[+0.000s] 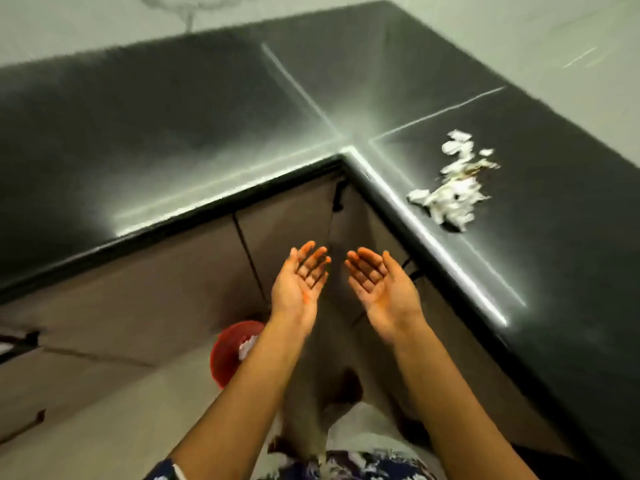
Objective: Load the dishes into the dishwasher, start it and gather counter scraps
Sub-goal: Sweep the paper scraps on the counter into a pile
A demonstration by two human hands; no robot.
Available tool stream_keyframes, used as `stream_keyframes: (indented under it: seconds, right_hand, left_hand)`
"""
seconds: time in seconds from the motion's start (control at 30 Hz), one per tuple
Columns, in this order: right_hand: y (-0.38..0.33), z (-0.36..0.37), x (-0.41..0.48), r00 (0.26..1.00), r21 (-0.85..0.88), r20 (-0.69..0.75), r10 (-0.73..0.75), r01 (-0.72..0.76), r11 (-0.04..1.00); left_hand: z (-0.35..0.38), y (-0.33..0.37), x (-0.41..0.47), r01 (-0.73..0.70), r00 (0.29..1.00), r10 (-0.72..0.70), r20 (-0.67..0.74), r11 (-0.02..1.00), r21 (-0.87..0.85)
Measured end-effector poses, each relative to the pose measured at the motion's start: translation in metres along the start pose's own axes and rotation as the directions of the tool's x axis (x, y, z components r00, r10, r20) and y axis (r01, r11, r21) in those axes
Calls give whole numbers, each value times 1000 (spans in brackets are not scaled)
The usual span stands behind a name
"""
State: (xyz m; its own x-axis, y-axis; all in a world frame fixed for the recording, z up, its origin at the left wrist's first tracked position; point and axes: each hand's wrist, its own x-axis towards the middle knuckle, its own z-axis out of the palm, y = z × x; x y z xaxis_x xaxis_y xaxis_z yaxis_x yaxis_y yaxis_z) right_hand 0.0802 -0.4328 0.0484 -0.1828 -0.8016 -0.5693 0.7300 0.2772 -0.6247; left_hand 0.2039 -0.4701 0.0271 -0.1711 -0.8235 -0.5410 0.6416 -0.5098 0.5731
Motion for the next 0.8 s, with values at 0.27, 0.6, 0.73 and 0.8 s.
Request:
stream_keyframes:
  seconds: [0.27,0.6,0.73,0.8]
  right_hand:
    - [-120,-64,23,699,-927,103,-707,325,186]
    - [-180,-95,136,805,-954,132,-578,-55,-294]
    - [-212,-85,178,801,-964,111,-588,-58,-261]
    - [-226,-80,191,805,-975,131,-578,0,-222]
  left_hand:
    - [123,-19,64,-463,885,314,343,523,715]
    - [190,-54,144,-426,812,68,580,-610,668]
    - [226,-43,196,-512,786,-92,611,-650,561]
    - [236,-34,216,-599,742,-181,646,-610,518]
